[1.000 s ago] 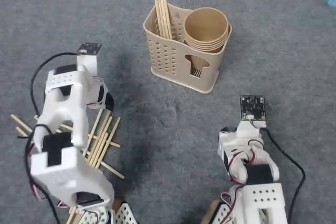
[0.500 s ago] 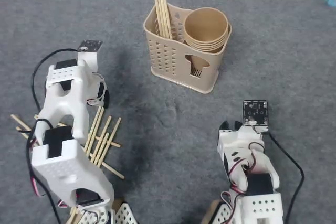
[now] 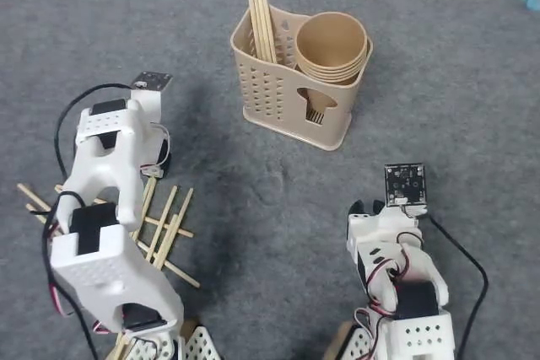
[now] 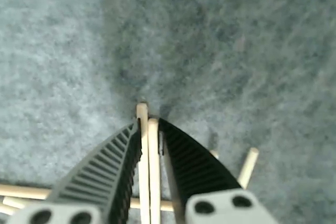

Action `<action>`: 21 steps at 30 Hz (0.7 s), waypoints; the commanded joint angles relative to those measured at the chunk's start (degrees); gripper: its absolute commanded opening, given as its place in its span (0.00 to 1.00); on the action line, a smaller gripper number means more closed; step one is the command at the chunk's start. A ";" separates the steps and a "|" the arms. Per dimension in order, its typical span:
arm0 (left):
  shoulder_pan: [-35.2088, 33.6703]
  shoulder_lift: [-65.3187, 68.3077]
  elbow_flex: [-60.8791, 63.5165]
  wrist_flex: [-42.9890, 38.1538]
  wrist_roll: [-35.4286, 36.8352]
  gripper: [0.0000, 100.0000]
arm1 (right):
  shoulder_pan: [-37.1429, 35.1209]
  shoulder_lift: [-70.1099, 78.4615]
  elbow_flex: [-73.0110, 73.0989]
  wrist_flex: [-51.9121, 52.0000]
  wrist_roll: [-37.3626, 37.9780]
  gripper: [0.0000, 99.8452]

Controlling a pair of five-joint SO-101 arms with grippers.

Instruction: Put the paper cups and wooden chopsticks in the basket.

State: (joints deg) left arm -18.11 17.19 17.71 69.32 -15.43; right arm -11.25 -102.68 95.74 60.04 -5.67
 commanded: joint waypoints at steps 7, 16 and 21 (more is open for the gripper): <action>0.62 -1.14 -12.00 9.49 2.73 0.01 | -0.04 -1.27 0.79 -0.13 -0.09 0.10; 0.70 -0.53 -18.33 23.47 -3.78 0.02 | 0.04 -1.27 0.79 -0.13 0.00 0.10; -0.70 -0.53 -16.31 26.99 -15.38 0.12 | -0.04 -1.27 0.79 -0.13 0.00 0.10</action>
State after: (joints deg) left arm -17.85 17.27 1.54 94.64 -25.71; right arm -11.16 -102.68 95.74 60.04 -5.67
